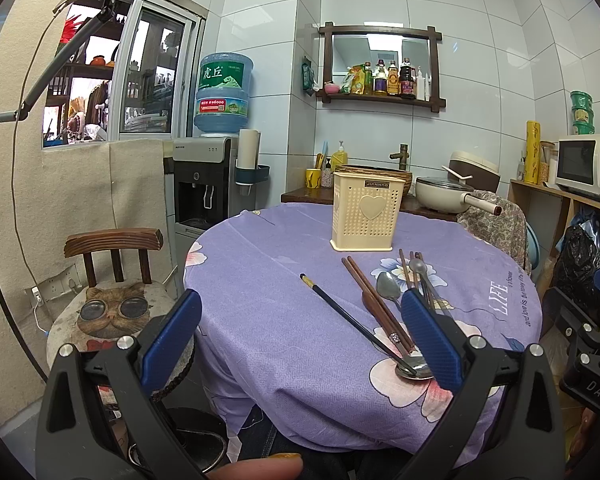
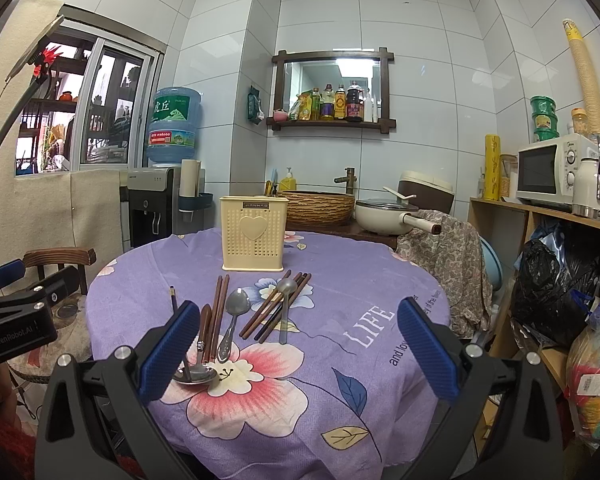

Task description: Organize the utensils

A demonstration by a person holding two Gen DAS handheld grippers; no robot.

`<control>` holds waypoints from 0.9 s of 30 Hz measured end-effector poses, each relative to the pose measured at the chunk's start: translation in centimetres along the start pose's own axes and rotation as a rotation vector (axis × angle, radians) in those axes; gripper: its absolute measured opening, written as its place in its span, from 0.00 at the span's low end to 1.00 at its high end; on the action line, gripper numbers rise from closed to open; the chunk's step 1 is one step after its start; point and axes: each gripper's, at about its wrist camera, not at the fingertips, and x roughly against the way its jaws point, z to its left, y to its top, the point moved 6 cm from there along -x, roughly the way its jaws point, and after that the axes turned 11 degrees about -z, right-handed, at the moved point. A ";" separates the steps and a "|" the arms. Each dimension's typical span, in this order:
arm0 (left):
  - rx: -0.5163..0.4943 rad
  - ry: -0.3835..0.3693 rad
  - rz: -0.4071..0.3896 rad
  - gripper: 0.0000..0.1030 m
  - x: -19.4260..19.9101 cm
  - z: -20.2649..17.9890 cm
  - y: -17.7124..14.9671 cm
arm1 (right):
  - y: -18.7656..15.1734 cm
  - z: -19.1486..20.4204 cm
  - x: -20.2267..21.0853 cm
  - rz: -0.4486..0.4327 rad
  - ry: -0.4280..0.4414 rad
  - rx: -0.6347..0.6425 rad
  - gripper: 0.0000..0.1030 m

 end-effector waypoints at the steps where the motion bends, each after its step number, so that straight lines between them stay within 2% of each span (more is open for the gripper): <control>1: 0.000 0.000 0.000 0.96 0.0 0.0 0.0 | 0.0 0.0 0.0 0.000 0.000 0.000 0.94; 19: 0.001 -0.003 0.022 0.96 -0.7 0.6 -1.5 | -0.3 0.2 -0.1 0.014 0.002 -0.004 0.95; 23: -0.001 -0.003 0.051 0.96 -1.4 0.7 -1.8 | -1.6 0.3 -1.4 0.053 0.003 -0.011 0.94; 27: 0.002 -0.002 0.123 0.96 -3.3 0.9 -2.7 | -3.1 0.2 -3.1 0.135 0.015 -0.022 0.94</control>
